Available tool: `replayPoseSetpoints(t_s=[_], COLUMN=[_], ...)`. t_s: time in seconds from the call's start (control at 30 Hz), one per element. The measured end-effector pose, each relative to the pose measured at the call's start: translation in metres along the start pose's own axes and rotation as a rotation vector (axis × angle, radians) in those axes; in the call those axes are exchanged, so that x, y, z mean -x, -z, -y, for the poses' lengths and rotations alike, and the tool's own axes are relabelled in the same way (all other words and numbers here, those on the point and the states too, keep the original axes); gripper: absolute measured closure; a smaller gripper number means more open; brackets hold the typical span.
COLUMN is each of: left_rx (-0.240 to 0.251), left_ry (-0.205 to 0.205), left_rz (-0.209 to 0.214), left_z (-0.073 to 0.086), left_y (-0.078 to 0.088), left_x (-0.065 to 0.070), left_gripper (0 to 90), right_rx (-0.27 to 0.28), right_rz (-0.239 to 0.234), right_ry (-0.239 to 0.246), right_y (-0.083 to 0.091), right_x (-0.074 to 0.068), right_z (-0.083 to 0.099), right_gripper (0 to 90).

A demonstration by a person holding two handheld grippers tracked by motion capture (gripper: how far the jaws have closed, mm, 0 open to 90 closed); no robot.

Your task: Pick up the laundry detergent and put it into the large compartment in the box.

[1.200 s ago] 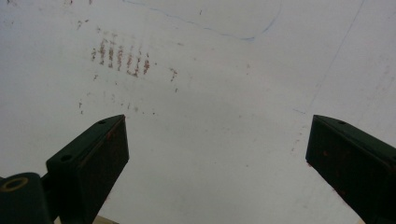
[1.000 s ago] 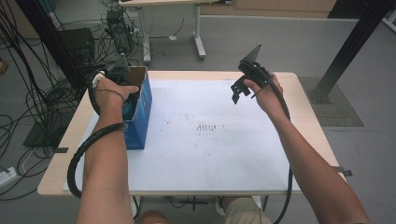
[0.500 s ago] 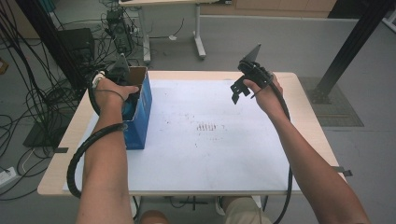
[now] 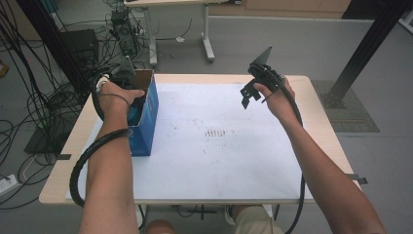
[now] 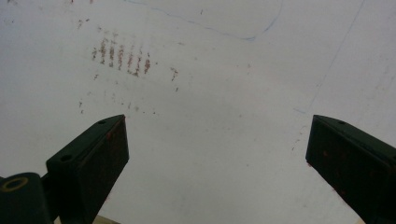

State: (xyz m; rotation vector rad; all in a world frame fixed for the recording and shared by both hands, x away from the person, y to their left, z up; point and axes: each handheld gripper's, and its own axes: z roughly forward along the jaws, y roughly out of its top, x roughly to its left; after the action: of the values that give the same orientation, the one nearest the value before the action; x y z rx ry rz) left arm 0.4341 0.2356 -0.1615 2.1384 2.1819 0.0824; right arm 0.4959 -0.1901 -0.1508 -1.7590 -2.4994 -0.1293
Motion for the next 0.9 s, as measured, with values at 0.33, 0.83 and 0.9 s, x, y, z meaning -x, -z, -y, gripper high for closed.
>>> replayPoseSetpoints(t_s=[0.33,0.83,0.9], left_rx=[0.0,0.002,0.003], left_ry=[-0.004,-0.006,-0.005], left_rz=[0.002,0.001,0.002], left_z=[0.0001,0.0007,0.0009], left_y=[-0.0004,-0.0004,-0.0005], left_x=[0.0008,0.0008,0.0007], left_gripper=[35.4,35.0,35.1], right_rx=[0.001,0.002,0.0], right_rz=[-0.003,-0.004,-0.004], right_ry=[-0.001,0.0,-0.002], right_y=[0.001,0.0005,0.0003], right_x=[-0.0002,0.0006,0.0007], right_z=[0.0008,0.0014,0.0011], right_gripper=[5.9,5.9,5.9])
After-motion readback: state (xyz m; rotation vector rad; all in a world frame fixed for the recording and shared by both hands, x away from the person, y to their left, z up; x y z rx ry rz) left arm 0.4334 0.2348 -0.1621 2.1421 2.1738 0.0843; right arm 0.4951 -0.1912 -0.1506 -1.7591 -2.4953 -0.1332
